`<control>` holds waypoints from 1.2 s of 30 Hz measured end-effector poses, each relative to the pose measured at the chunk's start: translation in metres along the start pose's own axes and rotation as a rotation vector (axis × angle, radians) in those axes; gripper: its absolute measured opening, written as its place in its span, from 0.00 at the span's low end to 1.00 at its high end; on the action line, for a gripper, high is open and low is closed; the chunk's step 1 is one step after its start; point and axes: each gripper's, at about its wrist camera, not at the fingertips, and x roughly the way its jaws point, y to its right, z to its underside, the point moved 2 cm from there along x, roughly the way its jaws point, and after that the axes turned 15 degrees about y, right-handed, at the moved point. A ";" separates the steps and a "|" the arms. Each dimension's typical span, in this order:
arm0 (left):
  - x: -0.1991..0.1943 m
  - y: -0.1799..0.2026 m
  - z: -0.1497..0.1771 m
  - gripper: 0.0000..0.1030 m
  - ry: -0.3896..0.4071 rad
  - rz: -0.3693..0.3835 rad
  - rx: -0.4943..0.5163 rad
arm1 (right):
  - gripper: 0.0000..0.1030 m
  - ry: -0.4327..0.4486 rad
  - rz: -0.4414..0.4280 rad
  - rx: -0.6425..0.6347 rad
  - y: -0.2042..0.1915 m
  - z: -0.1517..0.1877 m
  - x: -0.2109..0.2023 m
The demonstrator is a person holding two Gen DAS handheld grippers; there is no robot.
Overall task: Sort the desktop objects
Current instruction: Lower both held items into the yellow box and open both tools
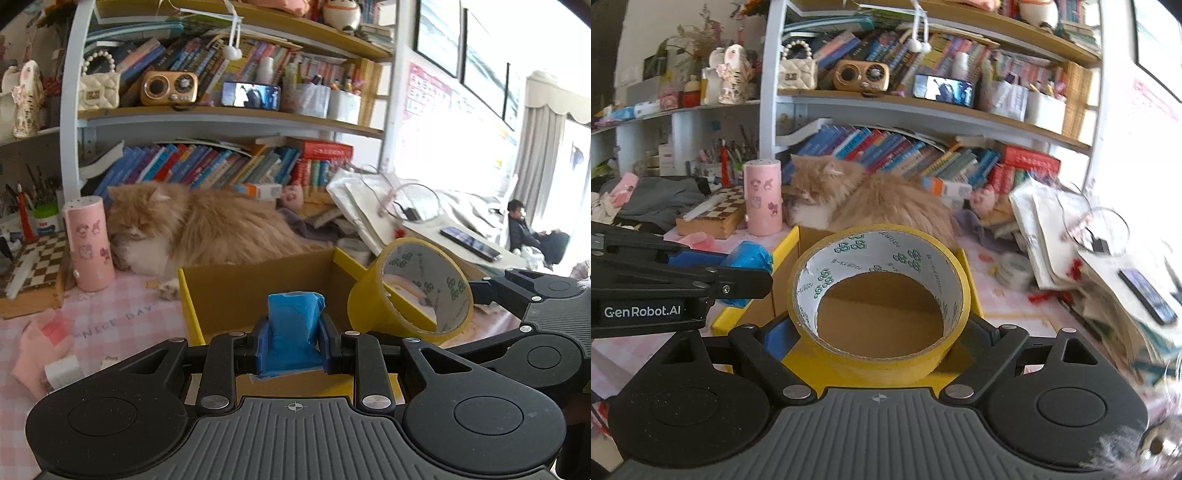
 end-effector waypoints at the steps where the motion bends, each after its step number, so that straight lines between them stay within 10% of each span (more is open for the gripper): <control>1: 0.004 0.001 -0.001 0.25 0.003 -0.009 0.000 | 0.86 0.007 -0.015 -0.009 0.003 -0.002 0.005; 18: 0.079 -0.008 0.004 0.25 -0.097 -0.087 -0.170 | 0.86 -0.125 -0.251 -0.182 0.038 0.005 0.096; 36: 0.133 -0.019 0.034 0.25 -0.305 -0.131 -0.067 | 0.86 -0.400 -0.535 -0.560 0.012 0.047 0.163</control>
